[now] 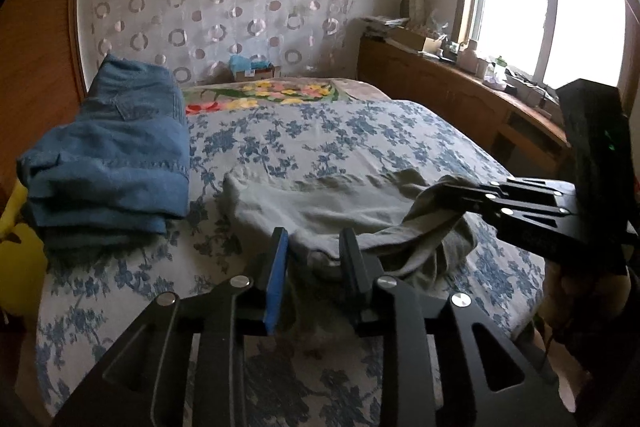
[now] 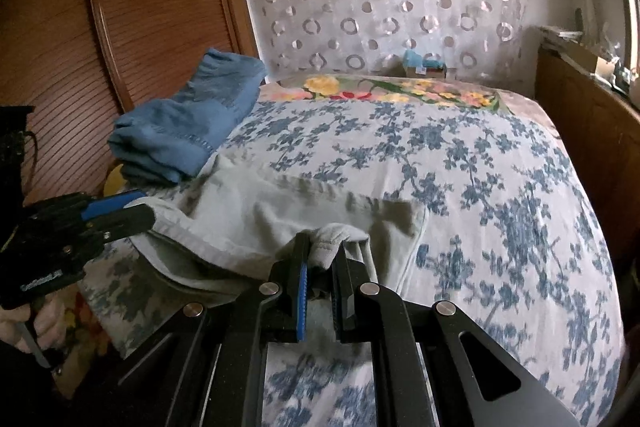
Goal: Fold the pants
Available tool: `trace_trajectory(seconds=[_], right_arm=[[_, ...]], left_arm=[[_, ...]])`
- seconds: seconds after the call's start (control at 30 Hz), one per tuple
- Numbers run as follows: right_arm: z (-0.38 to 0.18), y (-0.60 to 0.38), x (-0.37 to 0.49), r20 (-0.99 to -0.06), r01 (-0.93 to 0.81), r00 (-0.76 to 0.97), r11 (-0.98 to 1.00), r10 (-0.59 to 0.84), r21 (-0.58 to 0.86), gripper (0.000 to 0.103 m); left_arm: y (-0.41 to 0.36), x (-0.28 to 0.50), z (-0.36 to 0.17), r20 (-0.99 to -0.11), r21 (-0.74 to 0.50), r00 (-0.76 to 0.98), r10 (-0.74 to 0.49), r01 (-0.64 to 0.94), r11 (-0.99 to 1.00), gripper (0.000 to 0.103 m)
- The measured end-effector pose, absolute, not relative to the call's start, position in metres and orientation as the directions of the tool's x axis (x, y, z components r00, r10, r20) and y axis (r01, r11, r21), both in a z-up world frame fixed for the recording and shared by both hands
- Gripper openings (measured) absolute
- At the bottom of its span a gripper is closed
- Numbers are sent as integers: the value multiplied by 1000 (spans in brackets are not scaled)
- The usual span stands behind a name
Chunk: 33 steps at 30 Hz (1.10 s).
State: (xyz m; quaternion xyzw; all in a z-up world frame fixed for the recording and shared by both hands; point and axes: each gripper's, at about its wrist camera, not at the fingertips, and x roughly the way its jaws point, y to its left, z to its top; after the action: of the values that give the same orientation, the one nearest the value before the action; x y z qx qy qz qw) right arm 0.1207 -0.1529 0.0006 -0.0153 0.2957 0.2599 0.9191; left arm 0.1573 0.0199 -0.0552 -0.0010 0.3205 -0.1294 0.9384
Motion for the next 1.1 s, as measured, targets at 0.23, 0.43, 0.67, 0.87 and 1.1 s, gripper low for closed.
trace_trajectory(seconds=[0.23,0.43,0.67,0.87,1.1], right_arm=[[-4,-148,139,-561,-466,696,876,449,123,9],[4,-154,138,-552,-450,722,889,416,82,30],[3,-176,115,-544,-449,734,891,407,62,36],[-25,-182,113,-627,-479,653,873,424,91,36],[-39,-176,130,-682,-471,602,875,414,115,36]], left_arm=[[27,159,-50,-587,-114,764,-268,250,962,76],[32,151,-52,-576,-87,784,-230,221,971,78],[37,135,-70,-613,-94,755,-234,224,970,78],[32,143,-97,-681,-92,693,-237,240,966,78],[22,153,-110,-710,-104,654,-261,270,957,49]])
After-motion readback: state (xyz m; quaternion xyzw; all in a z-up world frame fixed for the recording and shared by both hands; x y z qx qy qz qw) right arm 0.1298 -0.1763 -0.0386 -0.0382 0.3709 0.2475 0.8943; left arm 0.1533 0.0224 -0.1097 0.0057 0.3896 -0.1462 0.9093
